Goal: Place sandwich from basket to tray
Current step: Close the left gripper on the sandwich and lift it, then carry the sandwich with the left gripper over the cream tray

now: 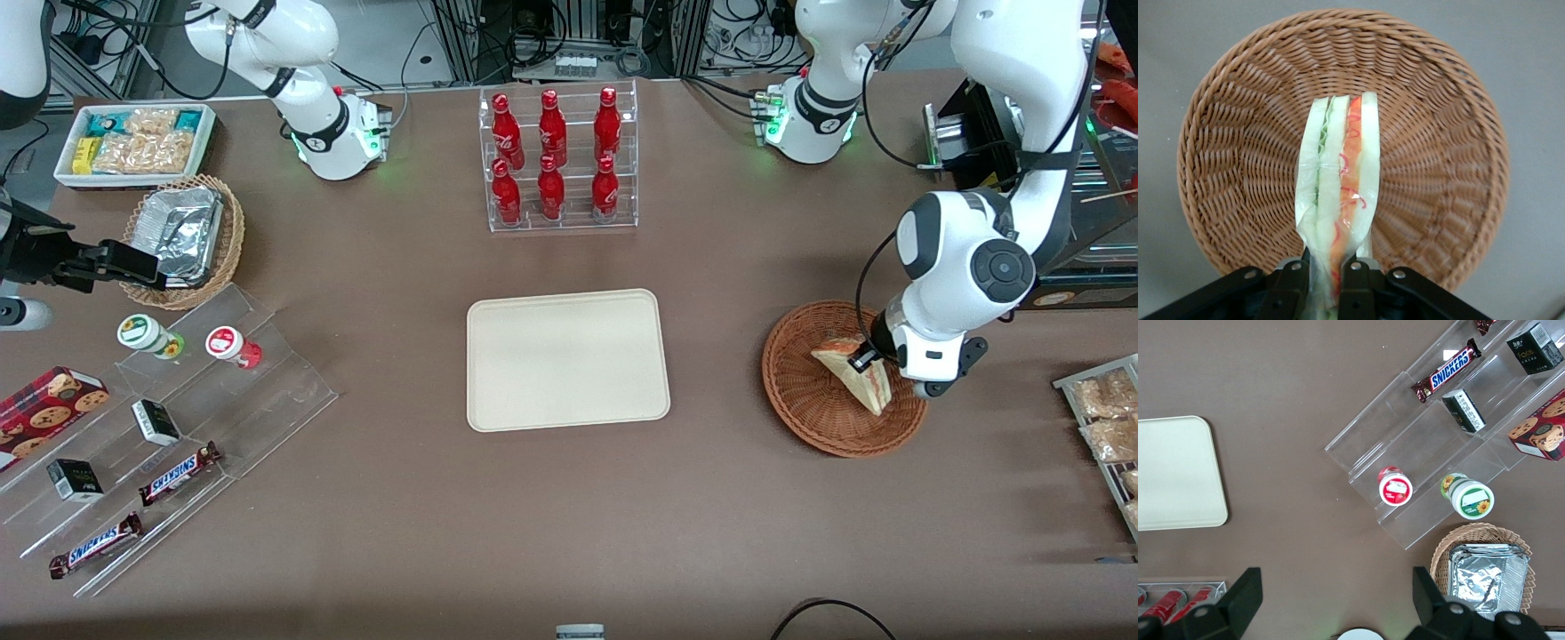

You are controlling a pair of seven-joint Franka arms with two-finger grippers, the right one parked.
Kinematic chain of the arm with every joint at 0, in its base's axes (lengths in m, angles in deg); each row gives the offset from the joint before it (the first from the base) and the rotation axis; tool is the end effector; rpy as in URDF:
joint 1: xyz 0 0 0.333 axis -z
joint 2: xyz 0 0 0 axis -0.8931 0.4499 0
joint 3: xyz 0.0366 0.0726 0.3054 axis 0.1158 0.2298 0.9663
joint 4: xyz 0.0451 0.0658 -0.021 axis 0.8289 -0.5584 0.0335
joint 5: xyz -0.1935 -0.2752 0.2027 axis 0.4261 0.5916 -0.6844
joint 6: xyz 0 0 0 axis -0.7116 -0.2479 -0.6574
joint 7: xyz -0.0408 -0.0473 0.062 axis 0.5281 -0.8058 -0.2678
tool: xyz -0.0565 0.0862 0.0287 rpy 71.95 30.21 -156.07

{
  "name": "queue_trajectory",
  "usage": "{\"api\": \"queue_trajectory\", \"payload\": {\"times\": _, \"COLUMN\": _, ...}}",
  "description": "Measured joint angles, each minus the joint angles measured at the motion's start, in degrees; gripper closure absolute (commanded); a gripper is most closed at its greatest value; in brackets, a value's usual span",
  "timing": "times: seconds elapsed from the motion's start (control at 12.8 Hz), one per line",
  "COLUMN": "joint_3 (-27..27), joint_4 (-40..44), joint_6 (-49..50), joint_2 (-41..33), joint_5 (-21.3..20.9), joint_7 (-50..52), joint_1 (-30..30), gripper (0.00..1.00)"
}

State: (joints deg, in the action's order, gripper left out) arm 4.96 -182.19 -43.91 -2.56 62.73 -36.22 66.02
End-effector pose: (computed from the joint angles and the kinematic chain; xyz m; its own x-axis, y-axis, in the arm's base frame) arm 0.5653 -0.0524 0.3114 0.7902 0.6105 -0.0533 0.6105 -0.7918 -0.0187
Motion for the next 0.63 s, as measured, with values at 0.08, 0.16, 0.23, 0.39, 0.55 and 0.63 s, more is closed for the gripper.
{"api": "queue_trajectory", "payload": {"times": 0.08, "joint_3": -0.7, "joint_4": 1.7, "joint_6": 2.2, "joint_2": -0.1, "joint_5": 0.0, "joint_7": 0.0, "joint_1": 0.0, "gripper": 1.00}}
{"api": "queue_trajectory", "payload": {"times": 0.16, "joint_3": -1.5, "joint_4": 3.2, "joint_6": 3.8, "joint_2": -0.1, "joint_5": 0.0, "joint_7": 0.0, "joint_1": 0.0, "gripper": 1.00}}
{"api": "queue_trajectory", "payload": {"times": 0.23, "joint_3": -2.5, "joint_4": 4.3, "joint_6": 4.8, "joint_2": -0.1, "joint_5": 0.0, "joint_7": 0.0, "joint_1": 0.1, "gripper": 1.00}}
{"api": "queue_trajectory", "payload": {"times": 0.39, "joint_3": -5.3, "joint_4": 5.2, "joint_6": 5.1, "joint_2": 0.0, "joint_5": -0.1, "joint_7": 0.0, "joint_1": 0.1, "gripper": 1.00}}
{"api": "queue_trajectory", "payload": {"times": 0.55, "joint_3": -8.5, "joint_4": 5.5, "joint_6": 5.1, "joint_2": 0.3, "joint_5": -0.1, "joint_7": 0.0, "joint_1": 0.2, "gripper": 1.00}}
{"api": "queue_trajectory", "payload": {"times": 0.63, "joint_3": -10.3, "joint_4": 5.5, "joint_6": 5.1, "joint_2": 0.6, "joint_5": -0.5, "joint_7": -0.1, "joint_1": 0.2, "gripper": 1.00}}
